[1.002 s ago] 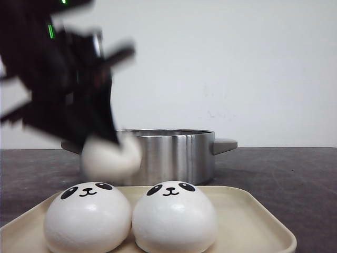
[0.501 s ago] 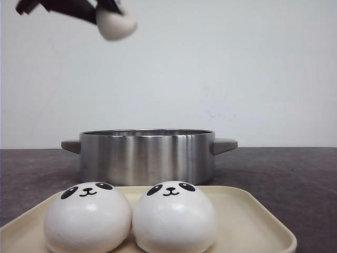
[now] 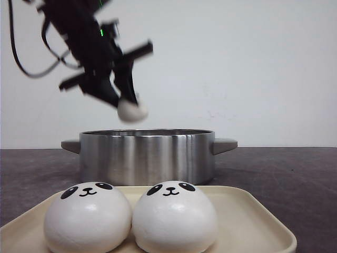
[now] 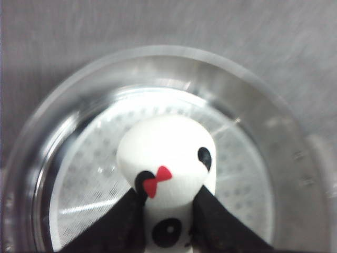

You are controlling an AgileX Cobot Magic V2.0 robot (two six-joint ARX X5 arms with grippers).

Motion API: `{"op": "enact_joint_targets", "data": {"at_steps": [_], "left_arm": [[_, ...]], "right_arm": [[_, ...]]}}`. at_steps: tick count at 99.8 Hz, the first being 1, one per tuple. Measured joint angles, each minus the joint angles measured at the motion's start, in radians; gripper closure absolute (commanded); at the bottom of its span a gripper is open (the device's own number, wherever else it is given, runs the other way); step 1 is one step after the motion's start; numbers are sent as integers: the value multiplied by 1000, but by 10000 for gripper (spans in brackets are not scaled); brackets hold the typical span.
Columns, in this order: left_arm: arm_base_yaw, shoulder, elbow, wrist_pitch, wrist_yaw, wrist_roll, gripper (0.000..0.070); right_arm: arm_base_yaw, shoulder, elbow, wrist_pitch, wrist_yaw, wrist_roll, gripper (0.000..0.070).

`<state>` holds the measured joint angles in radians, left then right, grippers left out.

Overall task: Steam buns
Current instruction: 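Lift the bun over the pot, lower it in, open the left gripper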

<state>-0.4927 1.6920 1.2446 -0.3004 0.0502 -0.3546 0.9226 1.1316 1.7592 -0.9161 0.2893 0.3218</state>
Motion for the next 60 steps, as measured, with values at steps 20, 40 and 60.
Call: {"op": "enact_joint_targets", "data": {"at_steps": [20,40,60], "left_arm": [[6,77,0,0,-1,4,311],[7,91,0,5,-1,9,139],[8,89,2,3,0,17,140]], "right_arm": [[0,0,0,-23,0,0,696],[0,0,0,-45,0,0,696],[0,0,-1,-92,11,0,696]]}}
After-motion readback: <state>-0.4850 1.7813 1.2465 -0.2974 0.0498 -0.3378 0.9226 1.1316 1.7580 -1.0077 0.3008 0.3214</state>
